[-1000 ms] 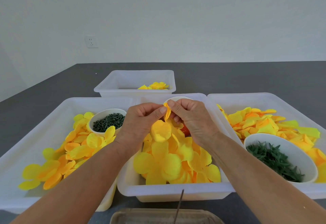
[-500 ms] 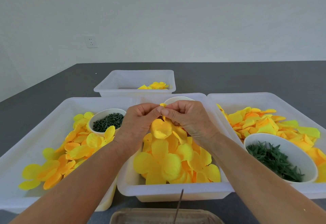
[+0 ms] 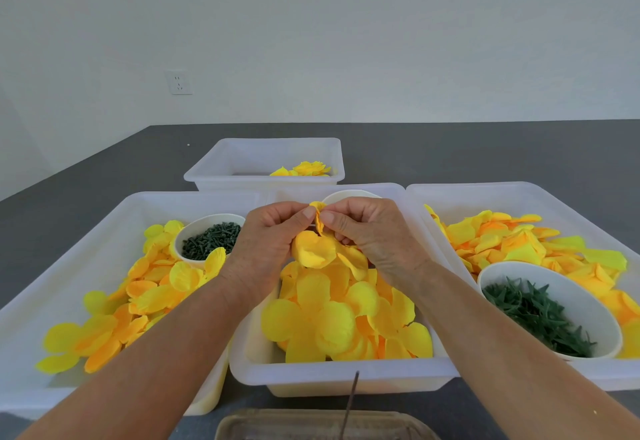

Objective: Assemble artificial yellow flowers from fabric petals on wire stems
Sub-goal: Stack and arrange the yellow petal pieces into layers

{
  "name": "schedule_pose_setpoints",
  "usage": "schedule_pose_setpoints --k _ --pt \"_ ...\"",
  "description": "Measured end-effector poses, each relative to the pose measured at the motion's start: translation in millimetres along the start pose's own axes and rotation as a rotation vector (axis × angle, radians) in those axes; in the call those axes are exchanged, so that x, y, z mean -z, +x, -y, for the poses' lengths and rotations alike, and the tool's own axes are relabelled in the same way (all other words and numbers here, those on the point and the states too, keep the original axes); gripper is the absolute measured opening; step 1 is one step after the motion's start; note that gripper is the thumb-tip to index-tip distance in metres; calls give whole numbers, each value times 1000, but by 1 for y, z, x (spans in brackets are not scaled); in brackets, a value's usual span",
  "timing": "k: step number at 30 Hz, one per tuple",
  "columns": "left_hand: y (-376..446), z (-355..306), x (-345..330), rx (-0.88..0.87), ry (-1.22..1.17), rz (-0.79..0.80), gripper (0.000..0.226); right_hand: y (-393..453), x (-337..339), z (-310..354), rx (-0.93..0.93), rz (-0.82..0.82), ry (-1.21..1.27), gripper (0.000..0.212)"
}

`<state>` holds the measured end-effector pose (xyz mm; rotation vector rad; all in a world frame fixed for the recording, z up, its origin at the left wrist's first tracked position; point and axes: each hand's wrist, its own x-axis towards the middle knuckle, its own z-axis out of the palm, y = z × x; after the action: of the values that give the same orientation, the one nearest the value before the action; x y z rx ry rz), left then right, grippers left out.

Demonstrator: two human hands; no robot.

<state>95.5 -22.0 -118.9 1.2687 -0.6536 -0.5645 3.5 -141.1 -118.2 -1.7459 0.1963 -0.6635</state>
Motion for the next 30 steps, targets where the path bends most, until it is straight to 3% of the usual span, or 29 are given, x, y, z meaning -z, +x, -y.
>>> schedule_pose_setpoints --k 12,20,25,30 --pt "-1 -1 -1 11 11 -14 16 0 0 0 42 15 -41 8" --pt "-3 0 -6 -4 145 -56 30 2 -5 -5 151 -33 -387 13" --pt "-1 1 -7 -25 266 -147 10 3 -5 -7 -1 -72 -247 7" --pt "2 4 -6 -89 327 -262 19 4 0 -6 -255 -172 6 14"
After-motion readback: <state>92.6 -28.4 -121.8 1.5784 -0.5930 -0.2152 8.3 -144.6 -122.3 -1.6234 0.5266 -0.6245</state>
